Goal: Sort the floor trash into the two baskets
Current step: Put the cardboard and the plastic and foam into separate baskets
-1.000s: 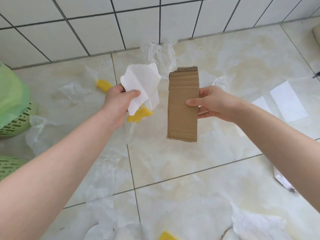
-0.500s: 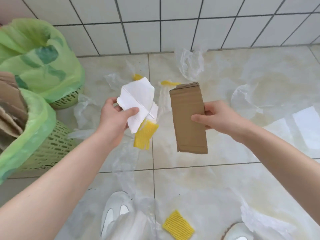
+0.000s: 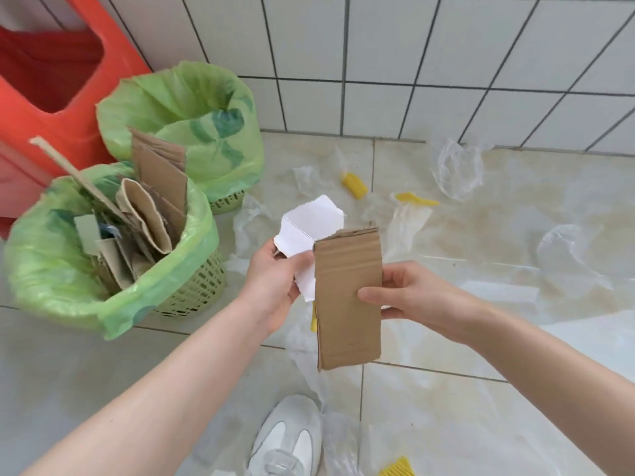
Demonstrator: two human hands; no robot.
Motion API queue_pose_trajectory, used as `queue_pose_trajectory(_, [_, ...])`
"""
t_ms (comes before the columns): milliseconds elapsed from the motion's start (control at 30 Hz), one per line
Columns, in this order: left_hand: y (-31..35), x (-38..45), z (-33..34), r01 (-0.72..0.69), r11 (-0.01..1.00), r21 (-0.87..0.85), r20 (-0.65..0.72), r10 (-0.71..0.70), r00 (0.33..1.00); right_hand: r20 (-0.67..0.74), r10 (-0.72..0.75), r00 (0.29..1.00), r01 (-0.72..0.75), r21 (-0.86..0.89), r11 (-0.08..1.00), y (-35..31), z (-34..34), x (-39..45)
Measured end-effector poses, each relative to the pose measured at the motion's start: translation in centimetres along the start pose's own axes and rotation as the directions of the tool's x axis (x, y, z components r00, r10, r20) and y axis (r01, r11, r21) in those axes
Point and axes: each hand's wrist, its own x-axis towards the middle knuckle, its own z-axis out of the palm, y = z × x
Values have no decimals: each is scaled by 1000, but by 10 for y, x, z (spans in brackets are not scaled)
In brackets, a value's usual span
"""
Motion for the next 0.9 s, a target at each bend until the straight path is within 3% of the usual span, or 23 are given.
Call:
queue_pose_trajectory(200, [27, 4, -29, -96, 990, -101, -97, 86, 992, -47, -20, 999, 16, -69, 998, -14, -1, 15])
queue_pose_trajectory(367, [54, -4, -44, -229, 968, -102, -136, 214, 967, -156, 54, 986, -53, 10, 999, -11, -14, 37])
queue_pose_trajectory(567, [85, -26, -72, -385, 923, 3, -223, 376, 899, -269, 102, 958, -155, -184, 971, -18, -8, 59])
queue_pose_trajectory(767, [101, -46, -103, -477, 876, 78, -320, 475, 820, -249, 5, 968, -72, -261, 963, -56, 21, 73])
queue_pose_trajectory(900, [104, -52, -123, -513, 851, 113, -385, 513, 767, -345, -113, 932, -89, -518, 851, -70, 34, 81])
